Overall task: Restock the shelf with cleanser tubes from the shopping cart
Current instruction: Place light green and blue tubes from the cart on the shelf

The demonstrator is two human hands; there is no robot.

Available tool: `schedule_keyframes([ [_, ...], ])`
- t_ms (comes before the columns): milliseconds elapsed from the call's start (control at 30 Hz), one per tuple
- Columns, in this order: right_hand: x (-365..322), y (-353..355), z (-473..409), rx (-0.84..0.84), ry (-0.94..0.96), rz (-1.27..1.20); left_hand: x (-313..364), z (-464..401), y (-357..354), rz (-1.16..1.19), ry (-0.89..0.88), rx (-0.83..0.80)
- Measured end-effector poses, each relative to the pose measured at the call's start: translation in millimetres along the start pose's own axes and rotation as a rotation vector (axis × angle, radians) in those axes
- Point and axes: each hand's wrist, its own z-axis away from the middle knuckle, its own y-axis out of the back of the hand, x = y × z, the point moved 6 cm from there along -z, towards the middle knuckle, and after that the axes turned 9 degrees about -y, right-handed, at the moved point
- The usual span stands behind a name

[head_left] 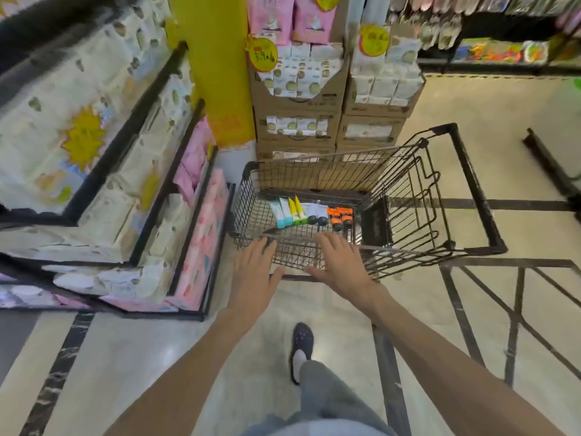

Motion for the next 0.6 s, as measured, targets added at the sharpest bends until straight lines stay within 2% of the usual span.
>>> schedule_keyframes([
  [233, 21.5, -14.1, -129.4, -0.127, -0.028, -0.033, -40.6, -121.7, -20.7, 0.022, 0.062, -0.115],
  [433, 28.5, -39.3, -210.0, -0.249, -0.095, -0.040, -81.0, -187.9, -38.4, 0.140, 0.138, -0.195],
  [600, 36.7, -69.8, -270.9, -0.327, -0.177, -0.049, -123.6, -252.2, -69.1, 0.138, 0.163, -0.306],
])
